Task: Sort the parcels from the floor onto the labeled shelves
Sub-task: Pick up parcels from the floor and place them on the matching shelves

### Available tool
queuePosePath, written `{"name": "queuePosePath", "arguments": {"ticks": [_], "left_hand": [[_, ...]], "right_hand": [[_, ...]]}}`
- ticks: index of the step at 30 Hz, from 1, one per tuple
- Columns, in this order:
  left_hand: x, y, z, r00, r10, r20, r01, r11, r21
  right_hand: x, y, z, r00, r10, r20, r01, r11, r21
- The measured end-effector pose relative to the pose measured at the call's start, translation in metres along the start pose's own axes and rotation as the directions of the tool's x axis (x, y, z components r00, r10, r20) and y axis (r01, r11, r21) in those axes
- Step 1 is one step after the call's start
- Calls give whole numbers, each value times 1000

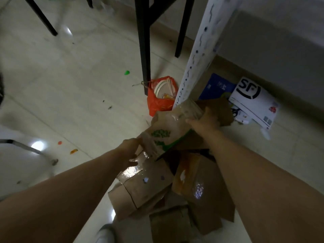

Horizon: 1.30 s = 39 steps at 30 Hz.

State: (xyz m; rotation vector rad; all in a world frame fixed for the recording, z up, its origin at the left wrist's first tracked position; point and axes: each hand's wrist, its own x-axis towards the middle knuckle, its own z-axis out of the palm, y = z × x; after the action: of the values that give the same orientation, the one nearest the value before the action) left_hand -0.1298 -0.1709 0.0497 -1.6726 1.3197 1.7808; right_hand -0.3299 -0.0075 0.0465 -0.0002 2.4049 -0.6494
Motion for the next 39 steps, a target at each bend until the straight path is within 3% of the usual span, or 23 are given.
{"name": "queuePosePath", "arguments": {"ticks": [4,6,8,13,17,20,24,27,31,34,39], "left_hand": [[40,-4,14,993,-43,109,72,959,-274],[46,-5,19,982,-50,182,122,903,-413],[41,-6,21,982,-79,169,149,876,-458],[-16,2,9,979,-203,28,191,849,-492],[-97,23,1,974,-225,-33,194,900,-391],[-168,41,-6,968,-248,38,247,918,-311],[-266,70,-26,946,-184,267,264,914,-308],[-334,97,-38,942,-42,334,139,952,-273],[-423,147,-54,851,133,508,7,964,-265],[-479,184,-59,850,152,505,-13,963,-267],[-577,231,-69,793,169,585,-91,983,-160]], "right_hand": [[42,11,18,1000,7,7,-7,999,36],[41,14,19,999,46,7,-47,992,119],[26,14,11,997,80,16,-81,968,236],[-53,10,-33,988,154,26,-146,849,508],[-132,0,-85,962,252,103,-258,720,644],[-200,-7,-132,932,310,187,-353,662,661],[-281,-10,-195,919,310,242,-381,550,743],[-341,-27,-251,946,254,200,-307,509,804],[-411,-58,-330,991,127,49,-111,538,836],[-460,-87,-383,996,80,-36,-14,551,834],[-531,-134,-448,989,73,-126,78,467,881]]}}
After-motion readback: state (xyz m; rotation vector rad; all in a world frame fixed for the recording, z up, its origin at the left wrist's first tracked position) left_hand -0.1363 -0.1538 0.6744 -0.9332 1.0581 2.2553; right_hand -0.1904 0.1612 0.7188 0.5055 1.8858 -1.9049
